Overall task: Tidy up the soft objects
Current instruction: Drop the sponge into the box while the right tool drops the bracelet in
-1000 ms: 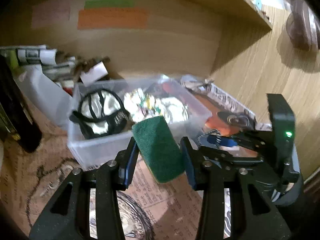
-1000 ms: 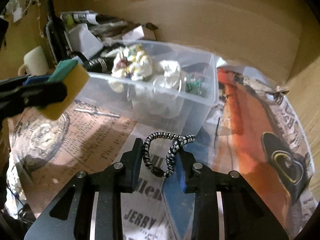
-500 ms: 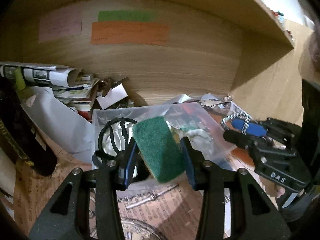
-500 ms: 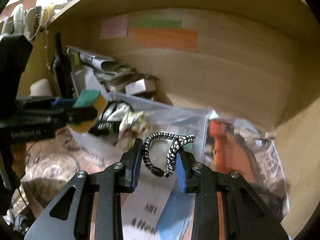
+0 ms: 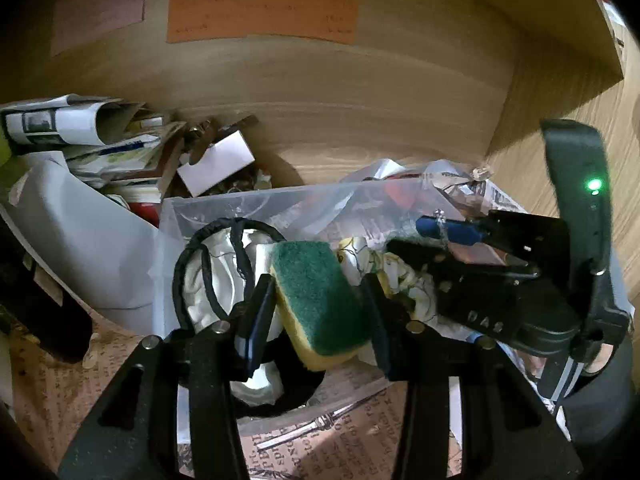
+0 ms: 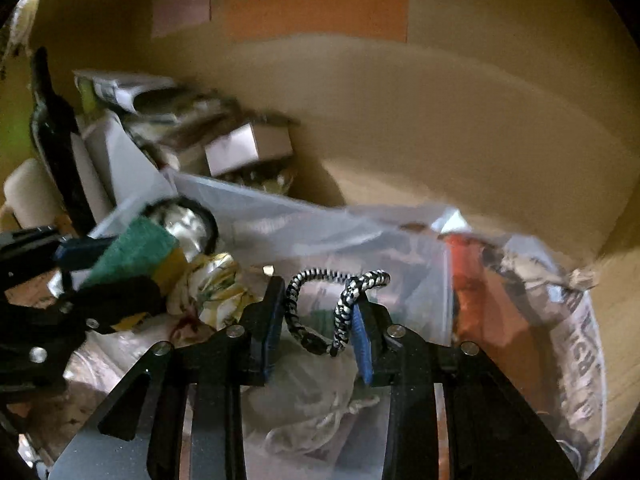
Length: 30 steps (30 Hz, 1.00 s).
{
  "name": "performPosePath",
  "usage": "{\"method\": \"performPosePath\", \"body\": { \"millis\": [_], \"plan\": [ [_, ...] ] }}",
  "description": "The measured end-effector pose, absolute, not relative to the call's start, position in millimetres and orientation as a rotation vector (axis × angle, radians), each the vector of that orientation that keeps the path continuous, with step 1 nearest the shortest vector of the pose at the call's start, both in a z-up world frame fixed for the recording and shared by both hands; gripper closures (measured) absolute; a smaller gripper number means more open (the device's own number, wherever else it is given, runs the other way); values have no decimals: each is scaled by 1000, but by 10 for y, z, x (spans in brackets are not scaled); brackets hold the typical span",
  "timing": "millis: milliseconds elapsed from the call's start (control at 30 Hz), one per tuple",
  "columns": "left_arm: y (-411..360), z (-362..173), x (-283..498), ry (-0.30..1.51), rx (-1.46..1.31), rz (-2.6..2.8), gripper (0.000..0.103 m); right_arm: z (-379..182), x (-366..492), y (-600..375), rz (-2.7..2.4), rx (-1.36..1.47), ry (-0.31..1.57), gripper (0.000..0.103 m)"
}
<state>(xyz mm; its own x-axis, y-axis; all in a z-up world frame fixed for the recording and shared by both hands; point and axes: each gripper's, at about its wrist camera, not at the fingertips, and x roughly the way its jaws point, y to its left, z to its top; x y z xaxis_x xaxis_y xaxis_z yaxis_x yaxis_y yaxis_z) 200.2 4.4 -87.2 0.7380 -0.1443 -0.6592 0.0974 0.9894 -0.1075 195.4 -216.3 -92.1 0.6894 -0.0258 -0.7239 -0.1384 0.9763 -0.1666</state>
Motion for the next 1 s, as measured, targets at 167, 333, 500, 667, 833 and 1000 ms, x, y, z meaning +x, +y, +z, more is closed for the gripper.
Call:
{"method": "performPosePath", "body": {
  "millis": [167, 333, 500, 667, 833, 1000],
  "plan": [
    [20, -917, 1986, 742, -51, -135, 47, -973, 1925, -2235, 51, -217, 851, 50],
    [47, -829, 1855, 717, -64, -137, 41, -848, 1766, -2289, 50, -231, 823, 40],
    [49, -575, 1598, 629, -66, -129, 40, -658, 1510, -2267, 58, -233, 748, 39],
    [22, -244, 1246, 508, -55, -105, 39, -318, 1186, -2221, 66, -202, 623, 38],
    [24, 6, 950, 416, -63, -77, 34, 31, 835, -2126, 77, -173, 490, 36],
    [15, 191, 680, 331, -49, -53, 23, 218, 584, -2029, 77, -164, 392, 26]
  ]
}}
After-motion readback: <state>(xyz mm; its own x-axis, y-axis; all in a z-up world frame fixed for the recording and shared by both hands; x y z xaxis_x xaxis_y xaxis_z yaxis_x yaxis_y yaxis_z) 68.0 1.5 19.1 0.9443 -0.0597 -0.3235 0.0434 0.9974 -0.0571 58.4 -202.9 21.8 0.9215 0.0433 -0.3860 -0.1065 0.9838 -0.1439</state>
